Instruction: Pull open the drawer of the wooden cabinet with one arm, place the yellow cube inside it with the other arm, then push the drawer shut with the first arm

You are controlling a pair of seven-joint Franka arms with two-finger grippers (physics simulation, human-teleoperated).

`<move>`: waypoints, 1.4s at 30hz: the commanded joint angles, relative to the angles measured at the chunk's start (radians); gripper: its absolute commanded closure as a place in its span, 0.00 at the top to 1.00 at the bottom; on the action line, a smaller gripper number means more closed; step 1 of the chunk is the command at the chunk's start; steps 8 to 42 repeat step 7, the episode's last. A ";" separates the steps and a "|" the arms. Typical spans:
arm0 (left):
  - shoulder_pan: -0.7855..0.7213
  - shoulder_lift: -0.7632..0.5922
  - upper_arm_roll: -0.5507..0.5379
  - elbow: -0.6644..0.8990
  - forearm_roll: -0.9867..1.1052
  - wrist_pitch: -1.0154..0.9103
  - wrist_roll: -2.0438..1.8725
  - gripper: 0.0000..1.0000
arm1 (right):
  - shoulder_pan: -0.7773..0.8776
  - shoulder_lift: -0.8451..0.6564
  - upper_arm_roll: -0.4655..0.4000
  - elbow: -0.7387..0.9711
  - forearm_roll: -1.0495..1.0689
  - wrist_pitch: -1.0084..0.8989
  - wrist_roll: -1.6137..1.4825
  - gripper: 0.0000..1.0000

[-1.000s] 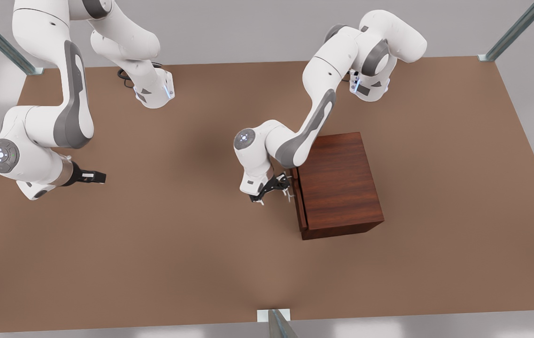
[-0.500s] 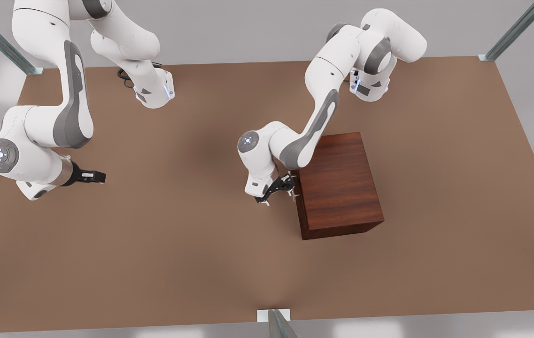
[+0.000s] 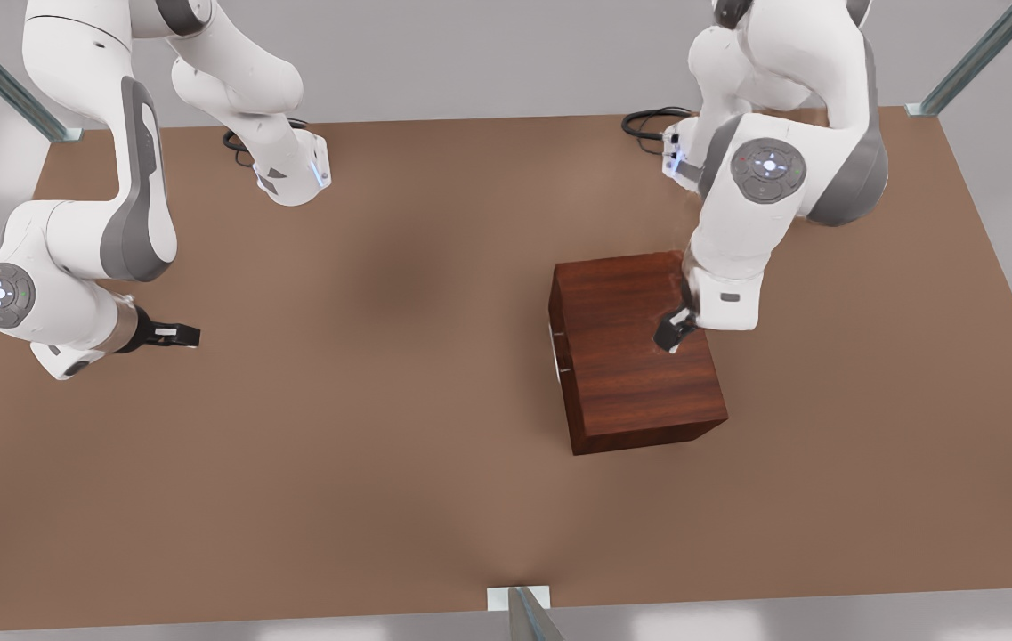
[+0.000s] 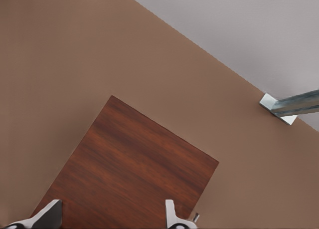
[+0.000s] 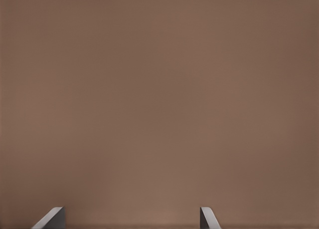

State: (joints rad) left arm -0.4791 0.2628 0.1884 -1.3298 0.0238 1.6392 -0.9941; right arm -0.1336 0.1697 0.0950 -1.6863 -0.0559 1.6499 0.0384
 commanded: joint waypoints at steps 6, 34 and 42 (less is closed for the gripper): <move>0.114 -0.093 0.013 -0.189 -0.041 0.034 0.993 1.00 | 0.000 -0.001 0.000 0.002 0.001 -0.001 -0.006 1.00; 0.131 -0.088 0.014 -0.183 -0.053 0.025 0.993 1.00 | 0.000 -0.001 0.000 0.005 0.001 -0.001 -0.006 1.00; 0.131 -0.088 0.014 -0.183 -0.053 0.025 0.993 1.00 | 0.000 -0.001 0.000 0.005 0.001 -0.001 -0.006 1.00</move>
